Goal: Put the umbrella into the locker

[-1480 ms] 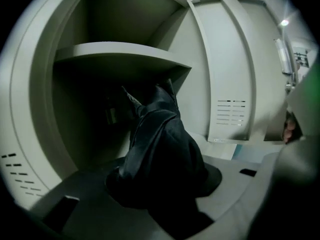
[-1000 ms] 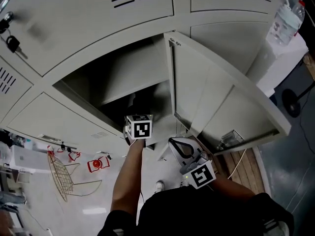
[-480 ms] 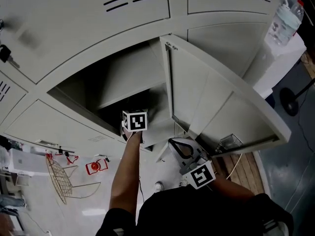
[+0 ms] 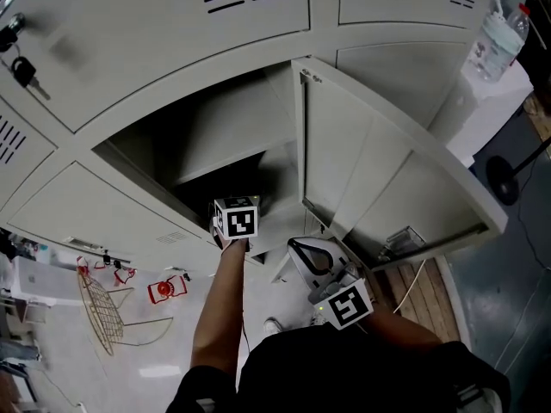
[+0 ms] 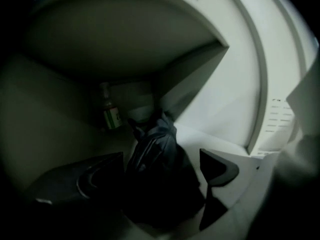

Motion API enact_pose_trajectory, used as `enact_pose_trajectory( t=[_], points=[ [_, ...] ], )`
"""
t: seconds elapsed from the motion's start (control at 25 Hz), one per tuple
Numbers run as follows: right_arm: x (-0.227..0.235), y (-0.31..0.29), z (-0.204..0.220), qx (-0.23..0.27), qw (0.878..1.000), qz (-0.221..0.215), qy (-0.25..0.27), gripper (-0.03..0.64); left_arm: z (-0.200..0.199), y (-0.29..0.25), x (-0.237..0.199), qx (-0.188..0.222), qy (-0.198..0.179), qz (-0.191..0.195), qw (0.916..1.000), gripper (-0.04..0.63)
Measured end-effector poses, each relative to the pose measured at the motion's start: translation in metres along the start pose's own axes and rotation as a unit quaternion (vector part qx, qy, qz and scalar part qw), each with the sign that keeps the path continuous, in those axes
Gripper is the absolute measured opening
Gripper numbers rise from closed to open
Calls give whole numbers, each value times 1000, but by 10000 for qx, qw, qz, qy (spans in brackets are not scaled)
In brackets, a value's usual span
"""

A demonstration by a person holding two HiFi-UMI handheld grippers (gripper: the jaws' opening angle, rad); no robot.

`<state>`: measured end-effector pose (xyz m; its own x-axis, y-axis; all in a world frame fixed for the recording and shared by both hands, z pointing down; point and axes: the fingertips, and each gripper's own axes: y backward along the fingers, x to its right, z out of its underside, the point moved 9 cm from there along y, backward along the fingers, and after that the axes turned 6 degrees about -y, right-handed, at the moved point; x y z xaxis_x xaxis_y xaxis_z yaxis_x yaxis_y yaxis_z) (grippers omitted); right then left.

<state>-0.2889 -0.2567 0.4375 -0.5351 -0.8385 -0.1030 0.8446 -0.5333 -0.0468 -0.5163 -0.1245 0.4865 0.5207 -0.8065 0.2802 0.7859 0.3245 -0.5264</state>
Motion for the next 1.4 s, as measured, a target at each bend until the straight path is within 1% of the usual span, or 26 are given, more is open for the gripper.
enact_pose_trajectory(
  t=[0.16,0.24,0.36,0.48,0.56,0.68,0.76,0.84,0.88,0.96,1.0,1.08,1.12,1.16,1.24,1.4],
  points=[
    [-8,1,-3,103,9999,55,-28,-2,-3,28,10,371,-1,57,9993,483],
    [-10,3,-4,160,9998,113,-67,-2,-2,44,16,612,38,168,9980,449],
    [-12,7,-4,209,9993,281,-124,-2,1,71,26,885,132,367,9953,433],
    [-14,12,-3,193,9984,456,-268,-2,9,98,33,1058,266,528,9926,425],
    [-16,14,-4,195,9977,542,-352,-2,18,115,37,1138,437,680,9902,409],
    [-22,19,-5,147,9972,615,-405,-2,34,137,41,1238,674,854,9863,362],
    [-26,21,-5,98,9969,644,-441,-2,43,151,43,1387,745,852,9838,308],
    [-30,22,-5,87,9966,674,-465,-2,52,165,42,1587,713,762,9818,235],
    [-32,22,-5,86,9966,681,-464,-2,56,171,41,1676,681,721,9809,219],
    [-36,23,-6,63,9966,674,-478,-2,65,183,38,1852,608,678,9785,167],
    [-38,24,-6,48,9966,664,-489,-2,69,189,37,1968,559,691,9764,144],
    [-42,24,-8,25,9968,643,-479,-2,75,201,37,2246,439,810,9701,58],
    [-44,24,-8,4,9970,634,-449,-2,78,207,38,2377,386,853,9668,54],
    [-46,24,-9,-19,9972,629,-414,-2,81,213,38,2493,370,862,9639,9],
    [-49,23,-10,-50,9973,636,-356,-2,87,222,38,2639,466,812,9600,-2],
    [-51,22,-11,-77,9972,673,-309,-2,96,236,35,2641,648,604,9604,-2]
  ],
)
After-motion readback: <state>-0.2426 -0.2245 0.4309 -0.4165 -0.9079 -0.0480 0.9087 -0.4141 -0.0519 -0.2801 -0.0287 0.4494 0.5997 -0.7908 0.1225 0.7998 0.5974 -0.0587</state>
